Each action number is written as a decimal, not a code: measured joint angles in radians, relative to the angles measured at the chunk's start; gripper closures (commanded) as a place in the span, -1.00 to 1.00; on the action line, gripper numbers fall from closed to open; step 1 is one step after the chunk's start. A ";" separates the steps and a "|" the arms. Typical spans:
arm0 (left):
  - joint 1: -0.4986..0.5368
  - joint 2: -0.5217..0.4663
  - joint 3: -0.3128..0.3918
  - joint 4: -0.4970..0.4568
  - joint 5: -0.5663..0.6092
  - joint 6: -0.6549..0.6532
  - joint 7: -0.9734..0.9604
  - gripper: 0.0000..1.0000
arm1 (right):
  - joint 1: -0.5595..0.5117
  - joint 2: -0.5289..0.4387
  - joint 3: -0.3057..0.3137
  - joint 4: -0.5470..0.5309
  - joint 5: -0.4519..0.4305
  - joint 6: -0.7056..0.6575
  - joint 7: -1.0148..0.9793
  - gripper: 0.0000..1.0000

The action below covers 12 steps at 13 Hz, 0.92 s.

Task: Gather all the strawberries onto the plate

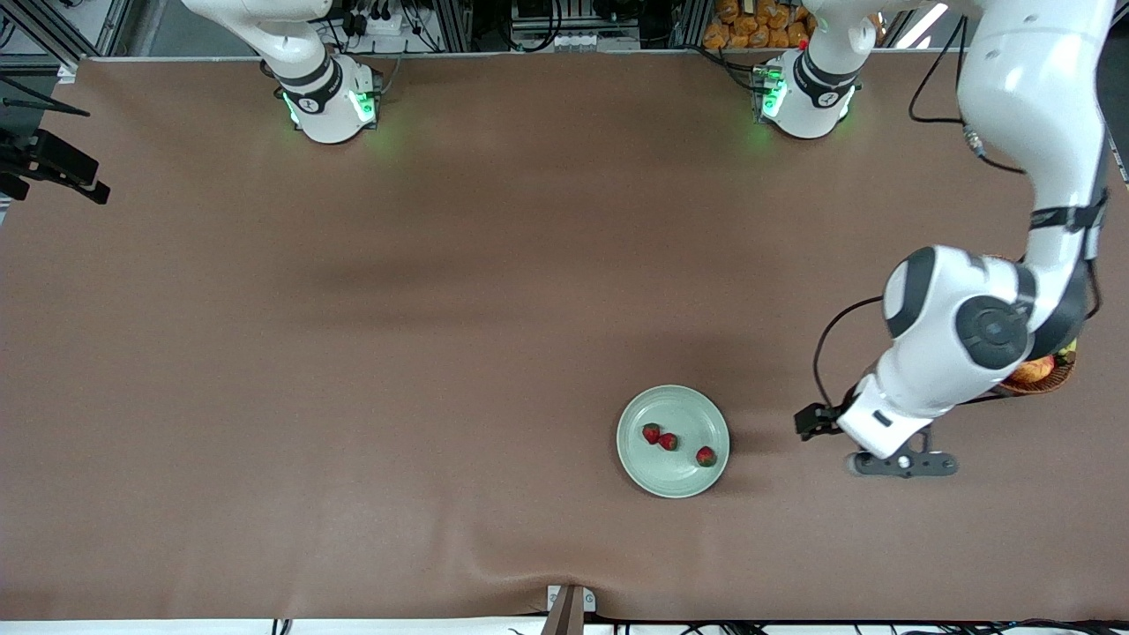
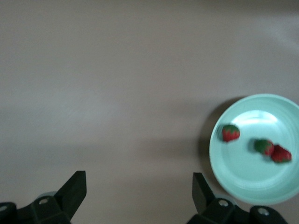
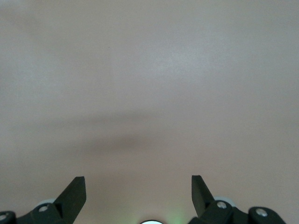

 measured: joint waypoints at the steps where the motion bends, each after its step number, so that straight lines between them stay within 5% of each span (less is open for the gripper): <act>1: 0.012 -0.042 -0.011 0.001 -0.012 -0.060 0.000 -1.00 | 0.000 0.000 0.000 0.000 0.000 0.000 0.000 -1.00; 7: -0.076 -0.332 0.041 -0.003 -0.080 -0.416 -0.028 -1.00 | 0.003 0.001 0.001 0.001 0.000 0.000 0.000 -1.00; 12: -0.085 -0.460 0.082 -0.029 -0.114 -0.552 -0.028 -1.00 | 0.008 0.001 0.001 0.001 0.000 0.000 0.000 -1.00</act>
